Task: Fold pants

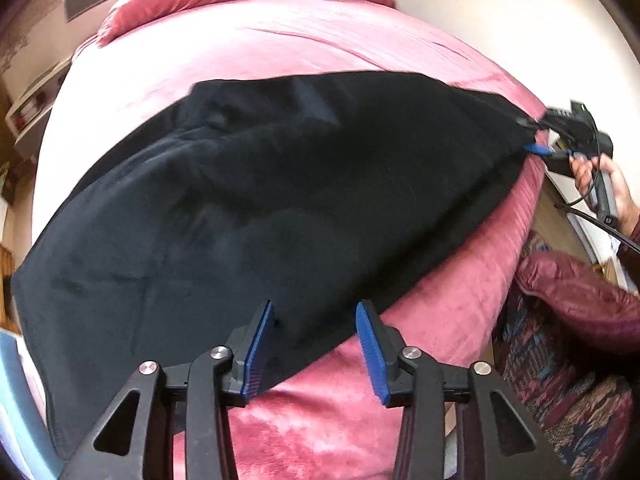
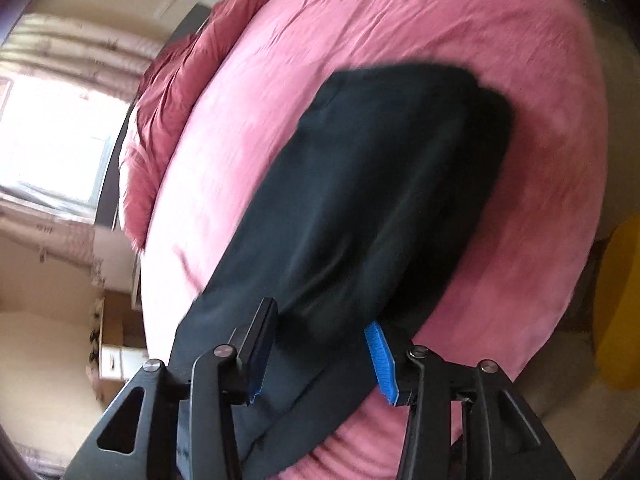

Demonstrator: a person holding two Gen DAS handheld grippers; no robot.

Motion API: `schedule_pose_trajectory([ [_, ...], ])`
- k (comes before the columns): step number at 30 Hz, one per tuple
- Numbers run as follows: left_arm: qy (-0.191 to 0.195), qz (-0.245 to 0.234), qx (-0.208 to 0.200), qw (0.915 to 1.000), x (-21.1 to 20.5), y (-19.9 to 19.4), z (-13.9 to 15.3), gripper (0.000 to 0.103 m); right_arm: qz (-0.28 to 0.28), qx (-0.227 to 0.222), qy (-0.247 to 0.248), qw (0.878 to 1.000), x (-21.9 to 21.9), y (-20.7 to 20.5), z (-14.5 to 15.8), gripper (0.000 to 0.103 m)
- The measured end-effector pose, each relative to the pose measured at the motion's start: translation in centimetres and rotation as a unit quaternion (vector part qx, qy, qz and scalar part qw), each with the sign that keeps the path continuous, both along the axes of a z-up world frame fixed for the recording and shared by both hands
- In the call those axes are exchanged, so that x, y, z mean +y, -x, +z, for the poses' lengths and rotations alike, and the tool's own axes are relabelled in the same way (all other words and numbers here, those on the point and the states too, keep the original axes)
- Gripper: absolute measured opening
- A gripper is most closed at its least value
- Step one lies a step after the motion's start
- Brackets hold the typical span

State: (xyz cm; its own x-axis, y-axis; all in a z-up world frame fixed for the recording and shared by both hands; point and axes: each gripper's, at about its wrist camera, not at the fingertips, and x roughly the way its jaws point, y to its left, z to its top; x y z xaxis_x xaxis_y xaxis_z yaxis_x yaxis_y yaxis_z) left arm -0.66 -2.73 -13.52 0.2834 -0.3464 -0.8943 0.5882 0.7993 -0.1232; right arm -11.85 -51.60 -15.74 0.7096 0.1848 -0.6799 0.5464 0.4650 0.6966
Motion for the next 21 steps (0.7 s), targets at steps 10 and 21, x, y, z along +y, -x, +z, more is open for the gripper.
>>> schedule_pose_trajectory([
  [10,0.012,0.002,0.010,0.9999,-1.5,-1.0,-1.9,0.032,0.131,0.011,-0.058,0.990,10.3,-2.4,-2.0,0.047],
  [21,0.053,0.036,0.010,0.9979,1.9,-2.3,-0.6,0.001,0.207,0.027,-0.003,0.978,16.5,-6.9,-1.5,0.008],
])
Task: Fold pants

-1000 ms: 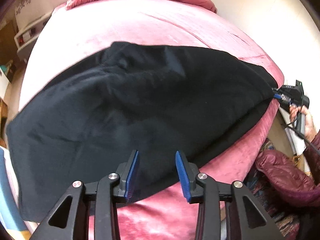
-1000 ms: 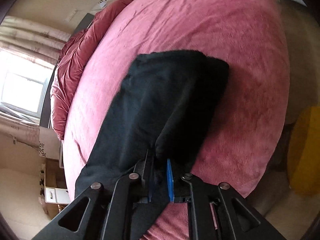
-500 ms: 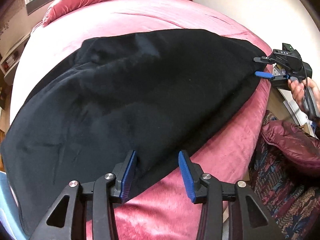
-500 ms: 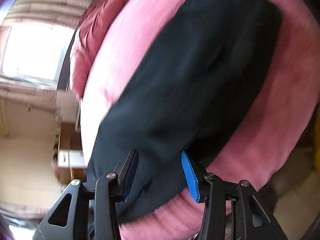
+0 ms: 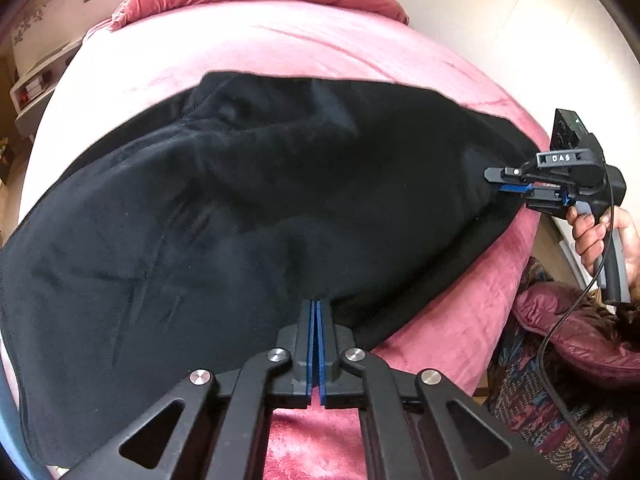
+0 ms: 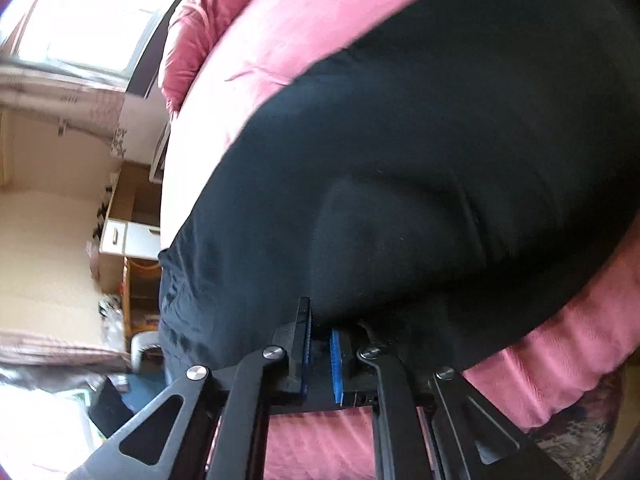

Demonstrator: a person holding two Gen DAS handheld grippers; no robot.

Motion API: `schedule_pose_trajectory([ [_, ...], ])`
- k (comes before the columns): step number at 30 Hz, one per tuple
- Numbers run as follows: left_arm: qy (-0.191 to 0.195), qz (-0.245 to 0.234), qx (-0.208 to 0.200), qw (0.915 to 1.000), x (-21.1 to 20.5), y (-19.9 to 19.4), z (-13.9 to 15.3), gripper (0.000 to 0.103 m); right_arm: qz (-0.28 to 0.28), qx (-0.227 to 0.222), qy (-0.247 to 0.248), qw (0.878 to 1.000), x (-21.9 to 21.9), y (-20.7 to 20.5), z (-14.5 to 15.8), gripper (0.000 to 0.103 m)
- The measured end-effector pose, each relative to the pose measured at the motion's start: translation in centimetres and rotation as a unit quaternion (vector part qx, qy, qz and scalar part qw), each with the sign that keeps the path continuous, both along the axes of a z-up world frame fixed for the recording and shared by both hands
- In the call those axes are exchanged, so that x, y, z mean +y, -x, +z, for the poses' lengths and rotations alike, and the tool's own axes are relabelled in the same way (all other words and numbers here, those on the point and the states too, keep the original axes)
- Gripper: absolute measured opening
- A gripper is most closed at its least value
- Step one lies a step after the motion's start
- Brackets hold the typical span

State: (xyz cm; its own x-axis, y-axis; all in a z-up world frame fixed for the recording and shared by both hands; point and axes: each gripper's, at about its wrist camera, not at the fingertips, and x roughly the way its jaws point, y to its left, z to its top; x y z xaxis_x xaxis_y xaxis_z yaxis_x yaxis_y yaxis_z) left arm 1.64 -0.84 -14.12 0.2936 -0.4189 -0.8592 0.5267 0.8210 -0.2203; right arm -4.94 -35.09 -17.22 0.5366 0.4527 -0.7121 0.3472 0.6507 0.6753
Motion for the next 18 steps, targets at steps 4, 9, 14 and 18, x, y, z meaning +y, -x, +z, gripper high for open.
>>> schedule_pose_trajectory([
  [4,0.033,0.002,-0.010,0.9994,1.3,0.5,2.1,0.001,0.016,-0.024,0.024,0.999,0.6,0.4,2.2,0.007],
  [9,0.059,-0.008,-0.006,0.9982,3.1,1.3,3.6,0.001,0.042,-0.035,0.040,0.998,0.8,2.1,3.6,0.007],
  [14,0.036,-0.028,0.026,0.9986,2.7,1.9,1.7,0.001,0.057,0.016,0.064,0.996,1.0,2.2,0.3,0.007],
  [18,0.031,-0.008,0.043,0.9986,2.9,1.3,1.1,0.001,0.060,0.029,0.048,0.997,0.7,1.8,-0.9,0.011],
])
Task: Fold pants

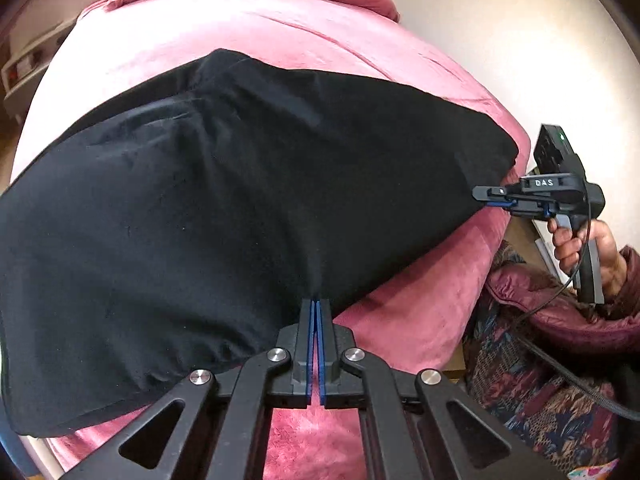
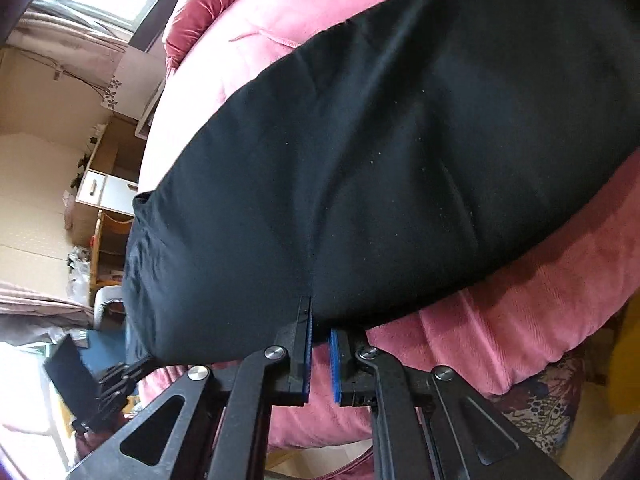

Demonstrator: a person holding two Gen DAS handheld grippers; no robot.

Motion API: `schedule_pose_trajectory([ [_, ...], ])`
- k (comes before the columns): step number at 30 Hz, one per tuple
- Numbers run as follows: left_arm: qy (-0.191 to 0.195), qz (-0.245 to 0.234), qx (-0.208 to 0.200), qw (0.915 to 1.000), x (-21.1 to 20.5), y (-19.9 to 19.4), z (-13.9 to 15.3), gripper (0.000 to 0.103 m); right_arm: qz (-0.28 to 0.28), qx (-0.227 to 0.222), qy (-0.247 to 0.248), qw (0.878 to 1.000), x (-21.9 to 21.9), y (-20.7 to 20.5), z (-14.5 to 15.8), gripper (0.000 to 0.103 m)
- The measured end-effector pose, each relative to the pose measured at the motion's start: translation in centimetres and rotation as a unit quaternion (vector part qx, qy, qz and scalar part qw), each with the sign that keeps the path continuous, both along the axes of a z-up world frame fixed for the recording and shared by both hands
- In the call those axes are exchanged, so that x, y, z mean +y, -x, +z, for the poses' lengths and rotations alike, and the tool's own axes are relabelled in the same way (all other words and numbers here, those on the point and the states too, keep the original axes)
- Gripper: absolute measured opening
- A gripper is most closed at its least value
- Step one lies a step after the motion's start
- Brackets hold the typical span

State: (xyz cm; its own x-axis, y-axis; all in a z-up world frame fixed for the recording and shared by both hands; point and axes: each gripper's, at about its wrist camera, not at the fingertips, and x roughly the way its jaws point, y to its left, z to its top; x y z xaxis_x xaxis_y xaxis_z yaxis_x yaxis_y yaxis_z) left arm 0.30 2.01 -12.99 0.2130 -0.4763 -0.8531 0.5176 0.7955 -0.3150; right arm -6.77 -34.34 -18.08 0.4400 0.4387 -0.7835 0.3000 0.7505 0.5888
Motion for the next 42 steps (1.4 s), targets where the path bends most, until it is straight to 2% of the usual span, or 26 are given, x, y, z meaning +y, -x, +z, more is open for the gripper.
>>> schedule_pose_trajectory([
  [2,0.014,0.002,0.001,0.9999,0.4,-0.1,0.6,0.003,0.004,-0.011,-0.022,1.000,-0.8,0.0,0.6,0.013],
  [5,0.045,0.001,-0.002,0.9990,1.7,-0.4,2.4,0.009,0.004,-0.037,-0.017,0.999,-2.9,1.4,2.4,0.019],
  [7,0.075,0.025,0.000,0.9969,3.0,-0.9,3.5,0.015,-0.042,-0.054,-0.003,0.998,-6.2,3.1,3.6,0.019],
  [9,0.096,0.049,-0.002,0.9941,4.0,-1.6,4.0,0.015,-0.112,-0.057,0.013,0.992,-10.1,5.0,4.2,0.019],
  [11,0.107,0.076,-0.002,0.9913,4.6,-2.1,4.2,0.016,-0.195,-0.058,0.020,0.979,-14.4,6.8,4.4,0.022],
  [14,0.107,0.102,0.006,0.9891,4.9,-2.9,3.8,0.016,-0.306,-0.056,0.029,0.950,-20.2,8.8,4.2,0.022],
  [16,0.098,0.108,0.011,0.9892,4.6,-3.3,3.5,0.016,-0.354,-0.052,0.028,0.933,-23.0,9.0,3.9,0.022],
  [18,0.094,0.104,0.013,0.9900,4.0,-3.2,3.3,0.016,-0.374,-0.046,0.028,0.926,-24.5,8.6,3.5,0.022],
  [24,0.074,0.084,0.014,0.9936,1.9,-2.9,3.1,0.017,-0.386,-0.040,0.023,0.921,-26.8,6.0,2.9,0.022],
  [26,0.069,0.079,0.017,0.9943,1.4,-2.7,3.0,0.017,-0.381,-0.036,0.036,0.923,-26.4,5.1,3.0,0.021],
  [27,0.067,0.077,0.019,0.9947,1.3,-2.7,2.9,0.017,-0.375,-0.032,0.053,0.925,-26.3,4.6,3.4,0.012],
  [28,0.064,0.075,0.021,0.9949,1.2,-2.7,2.7,0.017,-0.366,-0.031,0.070,0.927,-26.0,4.1,3.8,0.009],
  [30,0.056,0.077,0.026,0.9951,1.0,-2.7,2.3,0.017,-0.352,-0.039,0.099,0.930,-25.3,3.4,5.6,0.006],
  [33,0.053,0.084,0.032,0.9946,0.9,-2.7,1.8,0.017,-0.350,-0.056,0.126,0.926,-24.8,3.8,7.1,0.006],
  [37,0.038,0.094,0.041,0.9940,1.1,-3.0,1.0,0.018,-0.337,-0.001,0.120,0.934,-25.2,3.3,4.1,0.006],
  [42,0.044,0.125,0.022,0.9909,2.8,-2.7,2.0,0.021,-0.334,0.015,0.128,0.934,-25.3,2.5,3.6,0.010],
])
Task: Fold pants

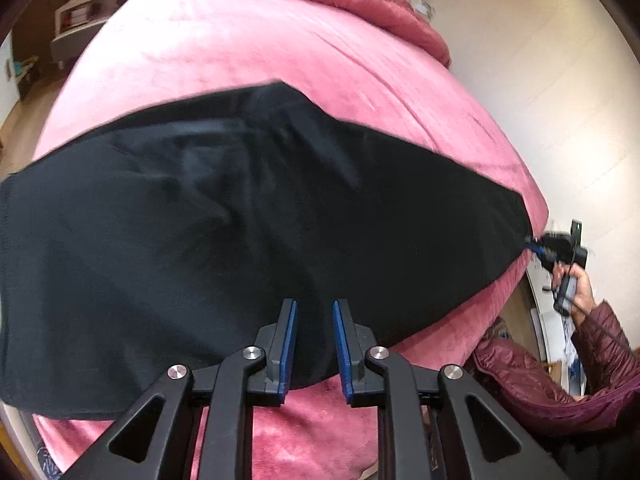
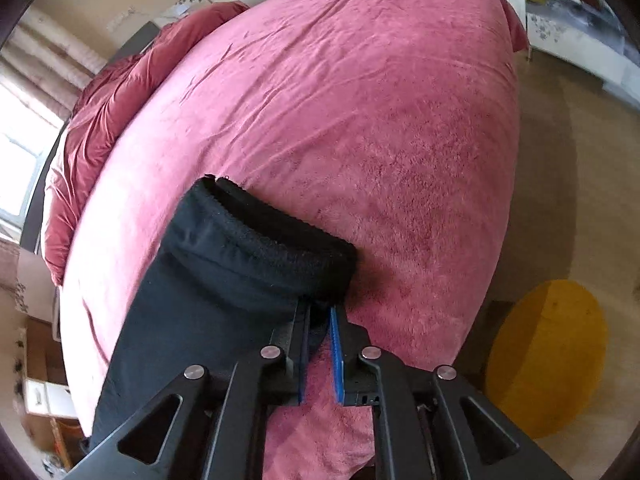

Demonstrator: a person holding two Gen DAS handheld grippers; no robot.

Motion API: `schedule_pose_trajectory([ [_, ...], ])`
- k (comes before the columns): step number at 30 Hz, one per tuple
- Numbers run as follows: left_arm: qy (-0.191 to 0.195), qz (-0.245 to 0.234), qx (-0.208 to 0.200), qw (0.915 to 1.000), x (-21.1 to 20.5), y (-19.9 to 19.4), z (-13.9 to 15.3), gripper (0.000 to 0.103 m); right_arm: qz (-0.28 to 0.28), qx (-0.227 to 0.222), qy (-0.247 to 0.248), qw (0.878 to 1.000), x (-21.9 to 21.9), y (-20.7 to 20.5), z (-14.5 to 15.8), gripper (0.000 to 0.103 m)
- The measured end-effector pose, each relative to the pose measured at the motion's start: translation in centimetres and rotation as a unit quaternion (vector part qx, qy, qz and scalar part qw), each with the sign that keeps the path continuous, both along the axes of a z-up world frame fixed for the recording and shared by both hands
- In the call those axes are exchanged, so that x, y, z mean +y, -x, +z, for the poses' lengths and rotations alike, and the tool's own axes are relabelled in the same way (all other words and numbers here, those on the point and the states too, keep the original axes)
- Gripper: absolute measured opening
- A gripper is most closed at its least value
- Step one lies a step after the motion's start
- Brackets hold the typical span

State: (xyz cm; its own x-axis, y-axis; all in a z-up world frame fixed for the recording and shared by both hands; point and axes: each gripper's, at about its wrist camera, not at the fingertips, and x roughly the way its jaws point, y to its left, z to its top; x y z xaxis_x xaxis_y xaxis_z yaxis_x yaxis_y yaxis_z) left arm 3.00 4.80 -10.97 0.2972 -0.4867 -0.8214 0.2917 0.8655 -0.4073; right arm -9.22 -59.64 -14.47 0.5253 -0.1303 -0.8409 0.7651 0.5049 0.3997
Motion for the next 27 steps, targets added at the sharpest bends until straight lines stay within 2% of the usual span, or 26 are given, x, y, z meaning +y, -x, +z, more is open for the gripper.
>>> schedule_pose_trajectory([
  [3,0.011,0.043,-0.003,0.9990,3.3,-0.1,1.1,0.026,0.012,0.010,0.023,1.000,0.6,0.0,1.2,0.023],
  [5,0.010,0.076,-0.007,0.9971,5.6,0.3,1.7,0.028,0.025,0.007,0.052,0.998,1.8,-0.1,2.9,0.027],
  [7,0.007,0.117,-0.009,0.9931,8.5,0.9,2.2,0.029,0.056,-0.002,0.072,0.996,3.9,-0.3,4.4,0.036],
  [8,0.007,0.147,-0.005,0.9891,10.6,1.3,2.3,0.029,0.078,-0.008,0.075,0.994,5.1,-0.8,4.9,0.040],
  [10,0.015,0.189,0.002,0.9818,13.2,2.2,2.3,0.029,0.140,-0.023,0.073,0.987,8.4,-2.5,5.7,0.041],
  [12,0.025,0.237,0.015,0.9710,16.2,3.3,1.9,0.029,0.214,-0.030,0.071,0.974,13.0,-4.4,5.9,0.041],
  [16,0.046,0.313,0.041,0.9477,20.7,5.5,0.2,0.029,0.369,-0.040,0.043,0.928,23.3,-8.5,5.1,0.041],
  [18,0.068,0.352,0.052,0.9320,22.5,6.5,-0.7,0.029,0.448,-0.040,0.028,0.893,29.2,-10.0,4.5,0.041],
  [21,0.088,0.390,0.064,0.9141,24.2,7.3,-1.9,0.029,0.537,-0.037,0.005,0.842,36.8,-11.6,3.5,0.041],
  [23,0.084,0.396,0.065,0.9122,24.2,7.3,-2.2,0.029,0.580,-0.032,0.000,0.814,41.0,-12.5,2.9,0.041],
  [27,0.090,0.401,0.072,0.9089,24.6,6.9,-2.9,0.029,0.625,-0.019,-0.005,0.781,46.2,-12.9,1.3,0.041],
])
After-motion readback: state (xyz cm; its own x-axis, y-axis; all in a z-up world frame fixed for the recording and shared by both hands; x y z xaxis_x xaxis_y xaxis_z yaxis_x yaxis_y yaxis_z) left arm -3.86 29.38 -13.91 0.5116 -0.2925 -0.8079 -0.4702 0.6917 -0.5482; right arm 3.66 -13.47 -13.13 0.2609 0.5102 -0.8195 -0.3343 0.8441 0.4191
